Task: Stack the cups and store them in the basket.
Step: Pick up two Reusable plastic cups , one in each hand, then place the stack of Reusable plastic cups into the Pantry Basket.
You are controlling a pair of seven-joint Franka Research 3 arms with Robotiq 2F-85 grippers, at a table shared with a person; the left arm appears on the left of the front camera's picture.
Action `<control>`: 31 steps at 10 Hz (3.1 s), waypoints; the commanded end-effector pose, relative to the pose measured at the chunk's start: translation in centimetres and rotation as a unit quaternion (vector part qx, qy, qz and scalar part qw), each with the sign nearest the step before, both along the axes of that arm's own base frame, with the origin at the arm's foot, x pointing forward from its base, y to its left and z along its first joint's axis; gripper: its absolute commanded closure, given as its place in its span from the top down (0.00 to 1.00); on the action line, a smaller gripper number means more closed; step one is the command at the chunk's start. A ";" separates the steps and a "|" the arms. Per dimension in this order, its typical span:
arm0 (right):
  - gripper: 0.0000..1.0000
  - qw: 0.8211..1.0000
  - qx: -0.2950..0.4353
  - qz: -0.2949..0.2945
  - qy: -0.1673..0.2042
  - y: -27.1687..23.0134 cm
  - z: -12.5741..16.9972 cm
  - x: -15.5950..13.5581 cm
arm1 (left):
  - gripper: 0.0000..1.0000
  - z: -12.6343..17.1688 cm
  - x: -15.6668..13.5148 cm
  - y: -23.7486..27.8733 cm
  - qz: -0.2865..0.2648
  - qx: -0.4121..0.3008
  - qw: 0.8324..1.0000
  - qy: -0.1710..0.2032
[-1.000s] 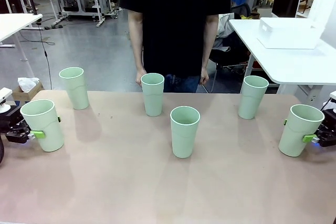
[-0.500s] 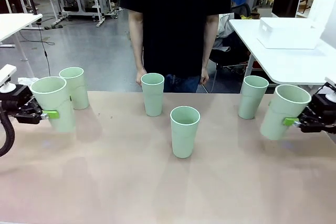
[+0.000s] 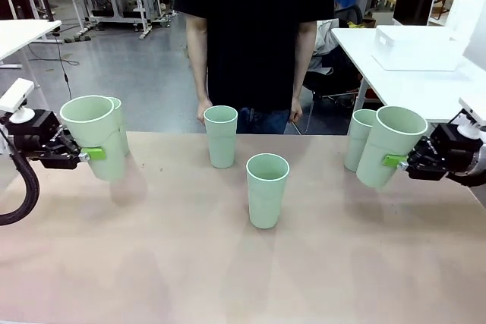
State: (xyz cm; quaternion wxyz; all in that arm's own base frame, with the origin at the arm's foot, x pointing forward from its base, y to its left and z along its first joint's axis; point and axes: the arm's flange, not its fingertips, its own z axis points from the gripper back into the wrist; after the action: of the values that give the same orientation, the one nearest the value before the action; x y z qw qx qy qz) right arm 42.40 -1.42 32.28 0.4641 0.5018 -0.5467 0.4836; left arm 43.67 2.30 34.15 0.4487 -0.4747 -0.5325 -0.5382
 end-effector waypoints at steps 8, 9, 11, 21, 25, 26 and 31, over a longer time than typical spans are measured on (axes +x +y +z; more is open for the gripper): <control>0.87 0.999 -0.026 -0.022 0.026 -0.4 2.0 1.0 | 0.85 0.8 0.0 3.0 0.028 -0.011 1.000 -0.006; 0.87 0.999 -0.026 -0.022 0.026 -0.4 2.0 1.0 | 0.85 0.8 0.0 3.0 0.028 -0.011 1.000 -0.006; 0.87 0.999 -0.026 -0.022 0.026 -0.4 2.0 1.0 | 0.85 0.8 0.0 3.0 0.028 -0.011 1.000 -0.006; 0.87 0.999 -0.026 -0.022 0.026 -0.4 2.0 1.0 | 0.85 0.8 0.0 3.0 0.028 -0.011 1.000 -0.006; 0.87 0.999 -0.026 -0.022 0.026 -0.4 2.0 1.0 | 0.85 0.8 0.0 3.0 0.028 -0.011 1.000 -0.006; 0.87 0.999 -0.026 -0.022 0.026 -0.4 2.0 1.0 | 0.85 0.8 0.0 3.0 0.028 -0.011 1.000 -0.006; 0.87 0.999 -0.026 -0.022 0.026 -0.4 2.0 1.0 | 0.85 0.8 0.0 3.0 0.028 -0.011 1.000 -0.006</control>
State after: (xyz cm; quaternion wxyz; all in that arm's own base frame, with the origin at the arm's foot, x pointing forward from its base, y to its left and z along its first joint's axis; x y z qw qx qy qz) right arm 43.55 -1.97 34.10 0.5041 0.4925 -0.5298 0.4718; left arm 43.82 5.53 34.67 0.4553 -0.4638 -0.5528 -0.5215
